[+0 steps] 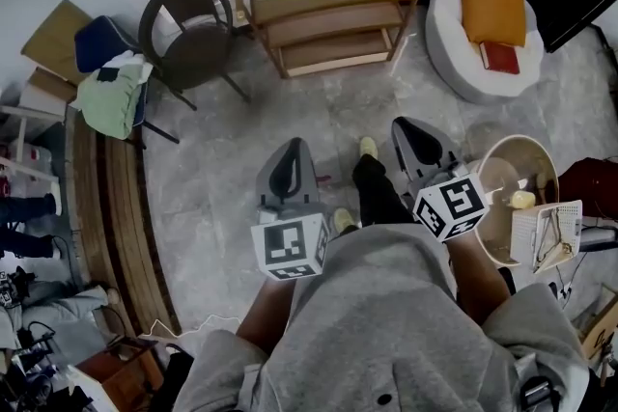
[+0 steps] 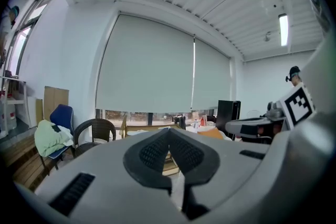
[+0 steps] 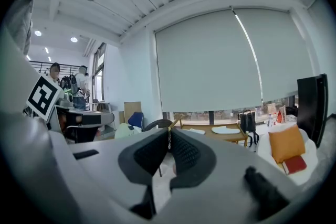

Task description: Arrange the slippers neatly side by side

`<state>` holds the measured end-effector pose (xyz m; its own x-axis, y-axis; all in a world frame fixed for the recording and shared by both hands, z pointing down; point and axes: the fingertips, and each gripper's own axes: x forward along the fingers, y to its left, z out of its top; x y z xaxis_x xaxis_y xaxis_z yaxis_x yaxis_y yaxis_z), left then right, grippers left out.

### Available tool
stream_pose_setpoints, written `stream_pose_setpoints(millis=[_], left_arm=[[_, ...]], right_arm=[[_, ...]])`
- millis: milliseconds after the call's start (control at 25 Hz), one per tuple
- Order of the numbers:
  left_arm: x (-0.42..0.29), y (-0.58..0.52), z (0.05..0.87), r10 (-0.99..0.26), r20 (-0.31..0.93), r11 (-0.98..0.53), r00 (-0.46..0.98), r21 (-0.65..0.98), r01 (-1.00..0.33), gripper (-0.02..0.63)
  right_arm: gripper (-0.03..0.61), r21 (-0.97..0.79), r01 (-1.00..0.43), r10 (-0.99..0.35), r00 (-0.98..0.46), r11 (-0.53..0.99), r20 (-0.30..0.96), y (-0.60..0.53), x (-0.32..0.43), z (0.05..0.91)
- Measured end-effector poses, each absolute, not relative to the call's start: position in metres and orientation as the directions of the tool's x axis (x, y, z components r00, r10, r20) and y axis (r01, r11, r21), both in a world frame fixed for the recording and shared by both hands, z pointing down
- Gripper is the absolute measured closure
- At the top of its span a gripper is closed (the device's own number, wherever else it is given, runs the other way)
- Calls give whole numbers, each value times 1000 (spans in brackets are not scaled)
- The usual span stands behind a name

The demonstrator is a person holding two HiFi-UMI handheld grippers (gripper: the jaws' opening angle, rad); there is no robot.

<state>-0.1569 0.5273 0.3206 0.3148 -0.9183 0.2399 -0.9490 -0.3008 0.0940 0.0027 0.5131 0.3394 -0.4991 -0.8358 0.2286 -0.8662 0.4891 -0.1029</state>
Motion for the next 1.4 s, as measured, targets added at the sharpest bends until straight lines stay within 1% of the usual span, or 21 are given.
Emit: stream_pose_setpoints(millis=[360, 800, 1120, 1400], left_arm=[[-145, 482, 328, -917, 241, -307, 317, 77, -949, 598], [-128, 359, 340, -911, 282, -290, 300, 77, -954, 598], [-94, 283, 348, -898, 321, -291, 301, 82, -953, 598], [-72, 233, 348, -900, 330, -274, 285, 81, -958, 598]], right_arm=[[548, -106, -859, -831, -511, 501, 221, 463, 12, 349], [548, -139, -860, -821, -510, 491, 257, 341, 37, 369], [548, -181, -864, -814, -504, 471, 289, 266, 75, 383], [548, -203, -845, -798, -534, 494, 280, 210, 91, 381]])
